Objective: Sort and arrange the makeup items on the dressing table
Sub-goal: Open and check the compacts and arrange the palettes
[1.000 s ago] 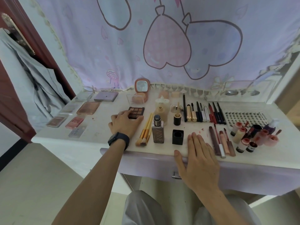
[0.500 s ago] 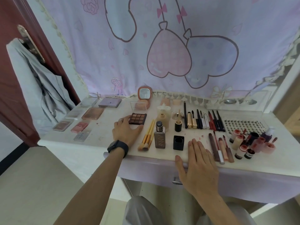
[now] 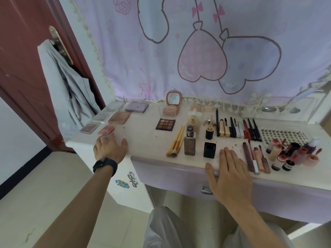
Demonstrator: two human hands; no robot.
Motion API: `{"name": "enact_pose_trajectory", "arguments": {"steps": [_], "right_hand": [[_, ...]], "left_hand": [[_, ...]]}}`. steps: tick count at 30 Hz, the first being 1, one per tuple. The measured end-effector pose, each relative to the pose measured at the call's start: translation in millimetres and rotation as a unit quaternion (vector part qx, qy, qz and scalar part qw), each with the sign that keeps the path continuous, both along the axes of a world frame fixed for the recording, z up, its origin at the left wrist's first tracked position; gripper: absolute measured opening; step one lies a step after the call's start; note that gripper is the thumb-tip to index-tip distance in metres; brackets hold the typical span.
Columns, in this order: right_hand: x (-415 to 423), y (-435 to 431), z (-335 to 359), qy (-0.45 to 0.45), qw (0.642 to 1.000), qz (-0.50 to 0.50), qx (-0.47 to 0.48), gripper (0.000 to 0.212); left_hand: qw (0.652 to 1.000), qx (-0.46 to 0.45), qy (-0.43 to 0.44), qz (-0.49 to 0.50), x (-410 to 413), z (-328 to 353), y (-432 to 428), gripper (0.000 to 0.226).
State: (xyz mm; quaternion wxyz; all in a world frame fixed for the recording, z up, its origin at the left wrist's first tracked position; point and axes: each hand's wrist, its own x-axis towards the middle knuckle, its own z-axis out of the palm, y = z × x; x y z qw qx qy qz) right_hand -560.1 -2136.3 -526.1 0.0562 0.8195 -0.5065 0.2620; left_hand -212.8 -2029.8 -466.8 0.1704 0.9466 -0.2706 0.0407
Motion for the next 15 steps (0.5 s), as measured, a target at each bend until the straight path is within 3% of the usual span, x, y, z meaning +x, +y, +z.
{"name": "enact_pose_trajectory", "arguments": {"steps": [6,15], "right_hand": [[0.3,1.3,2.2,0.004,1.0,0.0,0.009,0.071],[0.1,3.2,4.4,-0.005,1.0,0.003,0.011,0.072]], "left_hand": [[0.999,0.026,0.004,-0.041,-4.0,-4.5,4.0,0.037],[0.998,-0.016,0.015,-0.067,1.2,-5.0,1.3,0.04]]}}
